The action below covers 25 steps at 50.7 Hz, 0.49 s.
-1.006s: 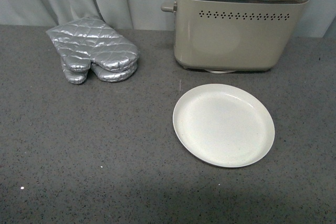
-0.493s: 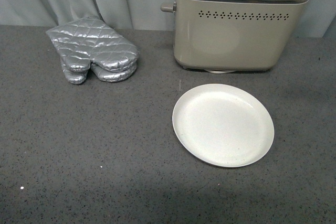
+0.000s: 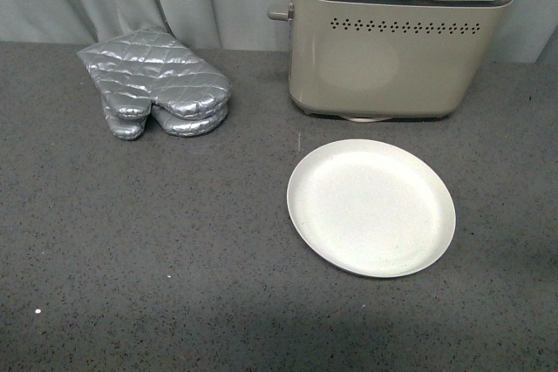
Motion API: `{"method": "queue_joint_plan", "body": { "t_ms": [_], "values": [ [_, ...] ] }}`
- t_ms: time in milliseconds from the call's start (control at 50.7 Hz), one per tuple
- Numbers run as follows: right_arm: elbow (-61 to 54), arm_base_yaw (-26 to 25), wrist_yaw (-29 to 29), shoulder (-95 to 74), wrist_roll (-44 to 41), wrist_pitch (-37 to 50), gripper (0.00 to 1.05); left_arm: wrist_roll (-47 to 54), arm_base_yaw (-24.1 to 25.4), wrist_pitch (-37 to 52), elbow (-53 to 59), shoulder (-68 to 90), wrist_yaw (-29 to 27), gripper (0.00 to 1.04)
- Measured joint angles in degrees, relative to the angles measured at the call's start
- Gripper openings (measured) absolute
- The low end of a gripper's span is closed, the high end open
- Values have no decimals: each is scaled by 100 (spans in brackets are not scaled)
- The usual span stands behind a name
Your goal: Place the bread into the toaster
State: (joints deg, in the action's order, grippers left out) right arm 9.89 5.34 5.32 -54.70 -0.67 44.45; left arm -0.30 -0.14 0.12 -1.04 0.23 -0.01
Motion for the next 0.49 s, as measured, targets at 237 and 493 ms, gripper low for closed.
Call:
{"method": "queue_joint_plan", "body": {
  "t_ms": [237,493],
  "values": [
    [-413,-503,-476,780,9,-393,0,0,0,0,0,0,0,98],
    [-658,-525,-520,1563,9,-916,0,0,0,0,0,0,0,98]
  ]
}}
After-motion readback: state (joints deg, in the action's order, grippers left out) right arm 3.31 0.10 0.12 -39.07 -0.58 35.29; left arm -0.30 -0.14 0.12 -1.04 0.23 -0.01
